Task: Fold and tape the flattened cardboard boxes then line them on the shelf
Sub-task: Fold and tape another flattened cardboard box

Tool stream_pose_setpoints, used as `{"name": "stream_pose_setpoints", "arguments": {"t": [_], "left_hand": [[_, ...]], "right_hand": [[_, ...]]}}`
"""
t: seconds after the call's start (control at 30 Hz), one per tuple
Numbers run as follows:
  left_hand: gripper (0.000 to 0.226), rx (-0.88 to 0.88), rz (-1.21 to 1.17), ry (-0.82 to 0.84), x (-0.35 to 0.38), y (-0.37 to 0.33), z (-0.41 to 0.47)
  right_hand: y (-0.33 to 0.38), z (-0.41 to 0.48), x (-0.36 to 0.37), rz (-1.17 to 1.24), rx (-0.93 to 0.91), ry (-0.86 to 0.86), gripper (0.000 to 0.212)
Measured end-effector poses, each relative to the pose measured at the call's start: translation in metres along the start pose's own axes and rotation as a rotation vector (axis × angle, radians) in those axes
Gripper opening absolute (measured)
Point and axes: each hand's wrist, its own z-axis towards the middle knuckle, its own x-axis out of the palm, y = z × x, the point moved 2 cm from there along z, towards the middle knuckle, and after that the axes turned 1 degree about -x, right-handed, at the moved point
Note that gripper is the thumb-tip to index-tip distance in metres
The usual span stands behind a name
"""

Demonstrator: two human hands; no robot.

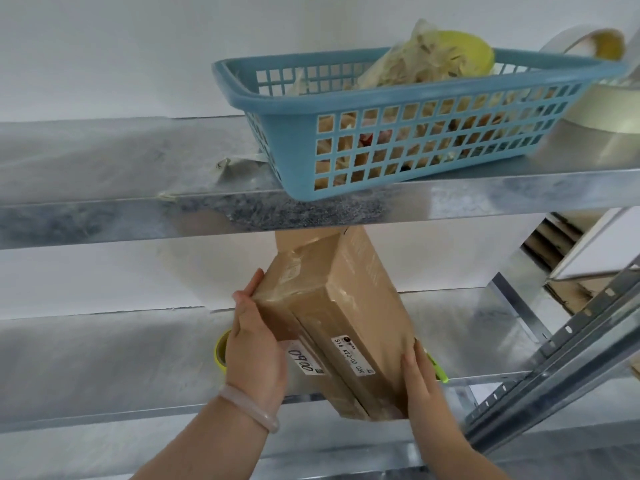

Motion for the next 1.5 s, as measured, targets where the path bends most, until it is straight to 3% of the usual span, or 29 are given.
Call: {"name": "stream_pose_setpoints", "arguments": {"t": [0.13, 0.2, 0.33, 0.4, 0.53, 0.6, 0.7, 0.8, 0.9, 1.0, 1.1, 1.17, 1.23, 1.33, 1.47, 1.5], "left_hand": [[0.033, -0.102, 0.012, -0.074, -0.017, 0.002, 0.005], [0.029, -0.102, 0.078, -0.136, -0.029, 0.007, 0.009], [0.026, 0.072, 0.585, -0.261, -0.054, 0.021, 0.02], [0.034, 0.021, 0.658, -0.206, -0.058, 0.026, 0.021], [0.034, -0.458, 0.598, 0.08, -0.064, 0.048, 0.018], [0.037, -0.479, 0.478, 0.188, -0.063, 0.057, 0.013], [0.021, -0.575, 0.448, 0.134, -0.067, 0.075, 0.015], [0.009, -0.685, 0.639, 0.208, -0.067, 0.079, 0.016], [0.019, -0.744, 0.977, 0.387, -0.082, 0.068, 0.021], [0.02, -0.483, 1.231, 0.484, -0.101, 0.053, 0.03], [0.008, 0.052, 1.445, 0.306, -0.124, 0.035, 0.041], [0.023, 0.274, 1.584, 0.16, -0.142, 0.03, 0.049], [0.039, 0.343, 1.738, 0.173, -0.156, 0.032, 0.058], [0.035, 0.401, 1.903, 0.302, -0.166, 0.033, 0.069], [0.014, 0.57, 1.835, 0.266, -0.176, 0.018, 0.07], [0.02, 0.569, 1.792, 0.232, -0.179, 0.011, 0.067]], "right_hand": [[-0.002, -0.015, -0.017, 0.121, -0.156, -0.078, 0.102], [0.002, -0.017, -0.026, 0.066, -0.272, -0.138, 0.091], [0.021, -0.018, -0.032, 0.001, -0.489, -0.222, 0.082], [0.035, -0.023, -0.029, -0.015, -0.577, -0.228, 0.075], [0.061, -0.029, -0.027, -0.193, -0.795, -0.15, 0.078], [0.073, -0.031, -0.025, -0.424, -0.946, -0.13, 0.07], [0.088, -0.03, -0.013, -0.72, -1.189, -0.124, 0.061], [0.101, -0.021, 0.007, -0.891, -1.314, -0.1, 0.052], [0.109, -0.009, 0.025, -0.996, -1.375, -0.104, 0.047], [0.115, -0.004, 0.046, -1.052, -1.392, -0.095, 0.047], [0.12, -0.007, 0.071, -1.199, -1.345, 0.0, 0.056], [0.12, -0.013, 0.084, -1.289, -1.305, 0.067, 0.067], [0.12, -0.016, 0.091, -1.302, -1.276, 0.059, 0.074], [0.12, -0.02, 0.097, -1.285, -1.279, 0.005, 0.071], [0.12, -0.023, 0.105, -1.338, -1.249, -0.01, 0.065], [0.12, -0.024, 0.106, -1.345, -1.23, -0.009, 0.067]]}}
